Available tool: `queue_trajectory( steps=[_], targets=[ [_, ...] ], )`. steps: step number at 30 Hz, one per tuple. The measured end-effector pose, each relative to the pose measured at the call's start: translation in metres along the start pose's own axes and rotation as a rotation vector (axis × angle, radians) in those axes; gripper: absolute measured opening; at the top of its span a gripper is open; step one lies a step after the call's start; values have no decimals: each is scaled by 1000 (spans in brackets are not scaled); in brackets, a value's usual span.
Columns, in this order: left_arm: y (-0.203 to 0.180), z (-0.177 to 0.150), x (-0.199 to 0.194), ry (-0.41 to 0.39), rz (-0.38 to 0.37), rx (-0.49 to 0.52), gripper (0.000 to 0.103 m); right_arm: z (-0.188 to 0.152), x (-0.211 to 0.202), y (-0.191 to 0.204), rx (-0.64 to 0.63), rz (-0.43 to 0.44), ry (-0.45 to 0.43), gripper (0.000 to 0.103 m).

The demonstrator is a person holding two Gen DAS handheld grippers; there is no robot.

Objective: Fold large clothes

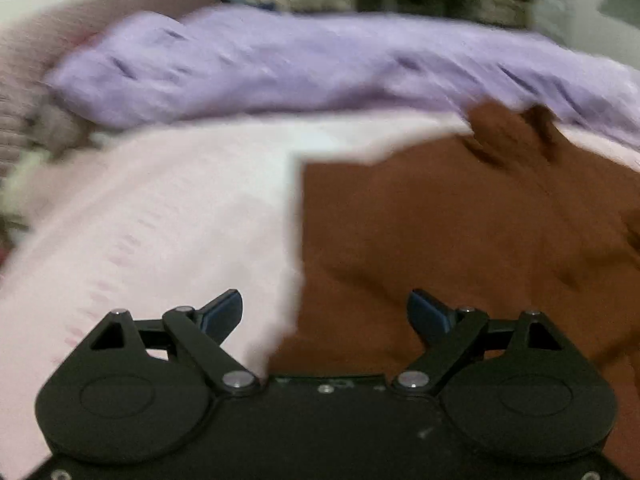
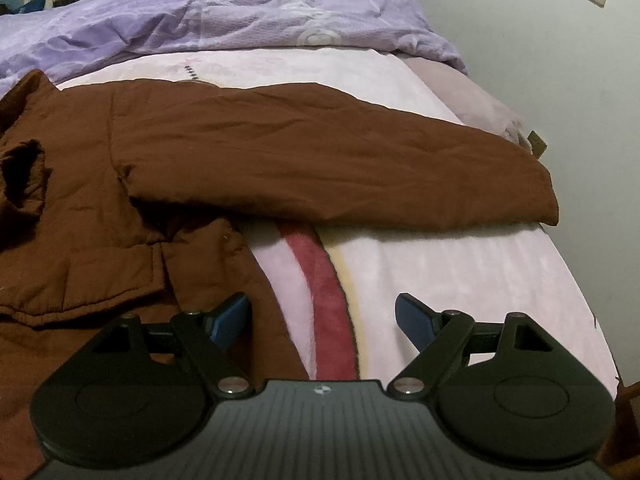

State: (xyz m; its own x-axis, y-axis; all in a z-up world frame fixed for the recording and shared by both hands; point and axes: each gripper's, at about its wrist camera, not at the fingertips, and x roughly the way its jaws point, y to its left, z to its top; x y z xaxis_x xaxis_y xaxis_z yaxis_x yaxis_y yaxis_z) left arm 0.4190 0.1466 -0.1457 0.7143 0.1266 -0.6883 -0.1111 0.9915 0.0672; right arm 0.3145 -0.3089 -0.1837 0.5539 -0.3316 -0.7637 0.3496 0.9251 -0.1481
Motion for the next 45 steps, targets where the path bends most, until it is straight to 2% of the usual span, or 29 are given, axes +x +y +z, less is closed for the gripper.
queue_trajectory(
  steps=[1,2,3,5,7,9,12,15,17,20,22,23,25,26,29,31,33,35,38,41,43,45],
  targets=[
    [-15,-10,5,25,-17,58,92,0,0,1,0,-3,3,97],
    [-31,-21,6,8,18,119,94,1,1,2,0,-5,4,97],
    [-44,-30,2,-62,75,168,91,1,1,3,-3,-8,5,97],
    [-54,-30,-4,-77,100,219,91,0,0,5,-11,-13,4,97],
    [-45,-26,-9,-53,73,205,92,0,-1,6,-19,-18,2,97],
    [-27,-18,-20,-60,36,151,92,0,-2,6,-22,-21,0,97],
    [-18,-3,-39,-113,3,91,92,0,-3,6,-22,-25,-3,97],
    [-29,15,-56,-183,-37,96,92,0,-3,4,-17,-25,-2,92],
    [-34,16,-60,-210,-90,102,92,1,-3,3,-13,-12,1,89],
    [-44,16,-39,-167,-157,121,93,0,-4,1,-15,-8,-1,89],
    [-52,9,-7,-64,-121,151,93,0,-4,-1,-18,-7,-4,89],
    [-55,5,6,-26,-93,169,96,0,-5,-2,-20,-5,-6,89],
    [-52,-2,8,-64,-106,140,98,0,-6,-8,-13,-1,-15,89],
    [-51,1,8,-54,-109,137,97,0,-6,-15,3,4,-20,89],
    [-55,9,-1,-47,-68,150,97,3,-2,-47,75,-11,-21,89],
    [-54,9,-19,-88,-21,167,97,6,4,-75,136,-44,-12,89],
    [-50,10,-33,-123,-18,170,97,9,12,-115,264,-54,-4,89],
    [-44,8,-42,-128,-17,169,97,14,27,-159,416,-8,-14,89],
    [-32,5,-47,-118,24,171,97,25,61,-210,591,39,11,86],
    [-19,4,-45,-83,67,164,97,36,86,-238,679,30,7,83],
    [-11,5,-42,-61,84,154,97,40,99,-250,745,65,-6,85],
    [-3,5,-39,-48,87,130,97,46,107,-254,773,51,-38,84]
  ],
)
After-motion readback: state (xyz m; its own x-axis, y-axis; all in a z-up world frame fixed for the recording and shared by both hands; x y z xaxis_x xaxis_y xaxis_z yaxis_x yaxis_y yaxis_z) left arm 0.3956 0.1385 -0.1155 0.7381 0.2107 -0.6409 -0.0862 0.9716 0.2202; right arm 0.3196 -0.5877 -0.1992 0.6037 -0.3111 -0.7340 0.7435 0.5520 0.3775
